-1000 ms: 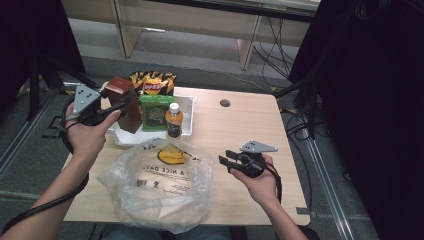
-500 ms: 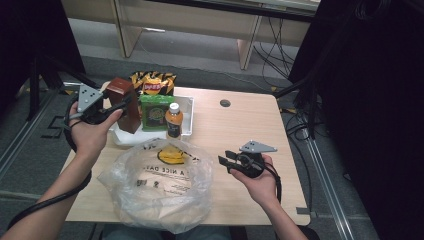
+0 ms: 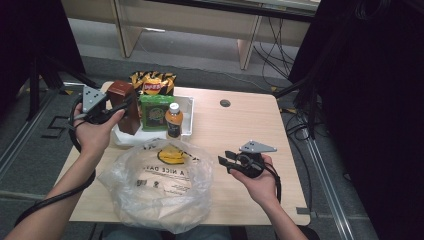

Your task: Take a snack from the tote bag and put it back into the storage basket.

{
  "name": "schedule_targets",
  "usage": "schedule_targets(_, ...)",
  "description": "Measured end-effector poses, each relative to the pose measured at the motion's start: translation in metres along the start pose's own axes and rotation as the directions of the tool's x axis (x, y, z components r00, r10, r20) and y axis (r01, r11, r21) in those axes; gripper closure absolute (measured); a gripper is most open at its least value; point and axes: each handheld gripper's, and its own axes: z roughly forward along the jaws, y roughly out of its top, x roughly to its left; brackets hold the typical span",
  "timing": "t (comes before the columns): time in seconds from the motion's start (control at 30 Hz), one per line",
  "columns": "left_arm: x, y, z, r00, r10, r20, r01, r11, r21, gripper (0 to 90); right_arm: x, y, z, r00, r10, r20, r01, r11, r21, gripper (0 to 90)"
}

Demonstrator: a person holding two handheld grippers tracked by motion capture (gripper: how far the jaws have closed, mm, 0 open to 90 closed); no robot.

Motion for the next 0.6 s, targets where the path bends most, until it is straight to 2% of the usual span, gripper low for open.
schedule_targets(0.17,0.0,-0.003,0.003,0.9999,0.003,-0.013,-0.003,0.9999,0.011,37.6,0.001,-0.001,0.002,1.0,0.0,-0.002,0.0,1.0,-0.019,62.3)
schedule_targets(0.2,0.0,-0.004,0.004,0.9999,0.004,-0.017,-0.003,0.9999,0.013,37.5,0.0,-0.001,0.002,0.9999,-0.014,0.002,0.014,1.0,-0.024,62.3)
schedule_targets(0.47,0.001,-0.011,0.008,0.9991,-0.003,-0.043,0.004,0.9997,0.026,37.5,0.0,-0.001,0.001,1.0,0.001,-0.006,-0.001,1.0,-0.007,62.3)
schedule_targets(0.6,0.001,-0.014,0.01,0.9987,-0.005,-0.05,0.006,0.9996,0.029,37.4,0.0,-0.001,0.002,0.9999,-0.013,-0.002,0.013,1.0,-0.016,62.3)
